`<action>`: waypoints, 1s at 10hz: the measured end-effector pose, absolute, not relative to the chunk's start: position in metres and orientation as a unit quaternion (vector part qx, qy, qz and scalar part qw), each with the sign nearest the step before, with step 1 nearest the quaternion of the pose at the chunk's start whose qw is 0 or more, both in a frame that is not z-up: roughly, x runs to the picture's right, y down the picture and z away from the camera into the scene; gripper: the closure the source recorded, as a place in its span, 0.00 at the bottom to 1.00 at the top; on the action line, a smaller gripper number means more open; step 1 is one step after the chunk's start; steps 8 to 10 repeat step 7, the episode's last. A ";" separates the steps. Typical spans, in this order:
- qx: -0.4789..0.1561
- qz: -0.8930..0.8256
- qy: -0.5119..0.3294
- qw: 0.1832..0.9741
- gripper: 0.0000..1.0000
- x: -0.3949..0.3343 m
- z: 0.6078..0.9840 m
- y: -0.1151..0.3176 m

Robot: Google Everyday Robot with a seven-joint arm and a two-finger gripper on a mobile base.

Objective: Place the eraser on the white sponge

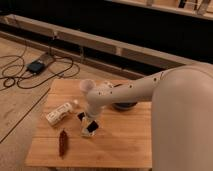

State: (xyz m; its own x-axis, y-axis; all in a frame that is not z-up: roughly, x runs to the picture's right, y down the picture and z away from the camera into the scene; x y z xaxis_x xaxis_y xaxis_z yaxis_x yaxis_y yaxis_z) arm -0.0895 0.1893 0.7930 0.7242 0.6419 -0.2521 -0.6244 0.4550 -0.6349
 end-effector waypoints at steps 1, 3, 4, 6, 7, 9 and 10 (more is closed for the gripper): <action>-0.367 0.371 -0.012 0.853 0.20 -0.089 0.793 0.189; -0.370 0.370 -0.015 0.852 0.20 -0.090 0.793 0.189; -0.370 0.370 -0.015 0.852 0.20 -0.090 0.793 0.189; -0.371 0.370 -0.015 0.852 0.20 -0.090 0.793 0.189; -0.371 0.370 -0.015 0.852 0.20 -0.090 0.793 0.189; -0.371 0.370 -0.015 0.852 0.20 -0.090 0.793 0.189; -0.371 0.370 -0.015 0.852 0.20 -0.090 0.793 0.189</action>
